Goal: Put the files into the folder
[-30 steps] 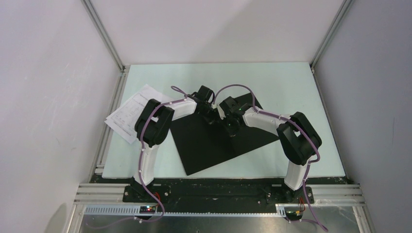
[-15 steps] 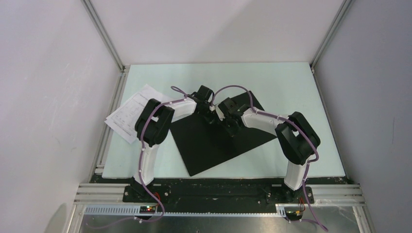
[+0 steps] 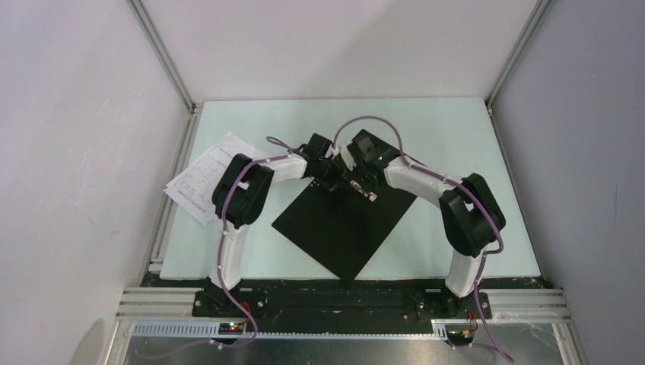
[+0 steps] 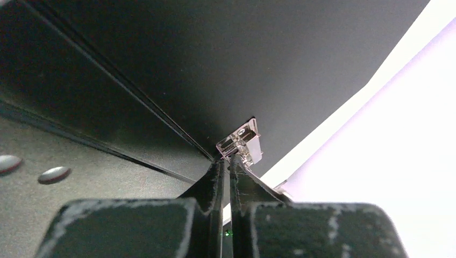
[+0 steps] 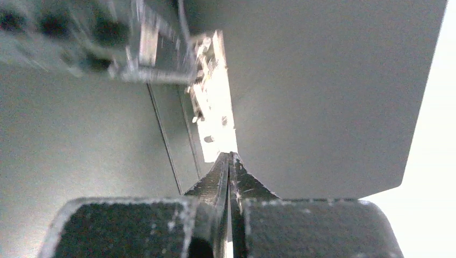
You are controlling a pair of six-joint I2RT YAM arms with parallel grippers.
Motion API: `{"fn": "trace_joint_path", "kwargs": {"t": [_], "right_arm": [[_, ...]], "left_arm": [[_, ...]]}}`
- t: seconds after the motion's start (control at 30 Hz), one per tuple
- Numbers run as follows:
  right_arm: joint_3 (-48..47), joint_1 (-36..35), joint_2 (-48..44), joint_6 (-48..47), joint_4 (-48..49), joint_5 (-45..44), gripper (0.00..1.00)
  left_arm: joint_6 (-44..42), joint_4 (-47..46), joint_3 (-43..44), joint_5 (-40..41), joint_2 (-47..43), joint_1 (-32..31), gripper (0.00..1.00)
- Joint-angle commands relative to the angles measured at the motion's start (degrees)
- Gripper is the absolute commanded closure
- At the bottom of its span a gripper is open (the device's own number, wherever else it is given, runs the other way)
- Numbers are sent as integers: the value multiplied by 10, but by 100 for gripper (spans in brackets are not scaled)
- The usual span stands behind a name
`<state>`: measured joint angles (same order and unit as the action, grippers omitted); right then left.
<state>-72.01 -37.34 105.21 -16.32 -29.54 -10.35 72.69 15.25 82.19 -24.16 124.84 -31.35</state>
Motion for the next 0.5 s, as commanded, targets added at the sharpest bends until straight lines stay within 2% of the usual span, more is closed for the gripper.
{"fn": "trace_joint_path", "kwargs": {"t": [0.0,0.1,0.23,0.3,0.33,0.37,0.47], "right_arm": [[-97,29,-83,-19,-13,11,100],[-114,37,-121,5,-35,41,99],[-93,82,-128,46,-76,136,87],[-79,116,-126,54,-92,219,76],[-76,137,-125,50,-101,237,73],[-75,146,-122,35,-105,267,67],[-75,184,-123,-34,-115,326,58]], "left_arm": [[-18,71,-15,53,42,2,94],[-34,70,6,55,38,4,92],[-89,57,50,43,16,9,84],[-133,52,87,33,0,11,77],[-152,52,113,31,-11,14,70],[-186,52,126,23,-16,16,61],[-259,52,164,3,-47,35,46]]}}
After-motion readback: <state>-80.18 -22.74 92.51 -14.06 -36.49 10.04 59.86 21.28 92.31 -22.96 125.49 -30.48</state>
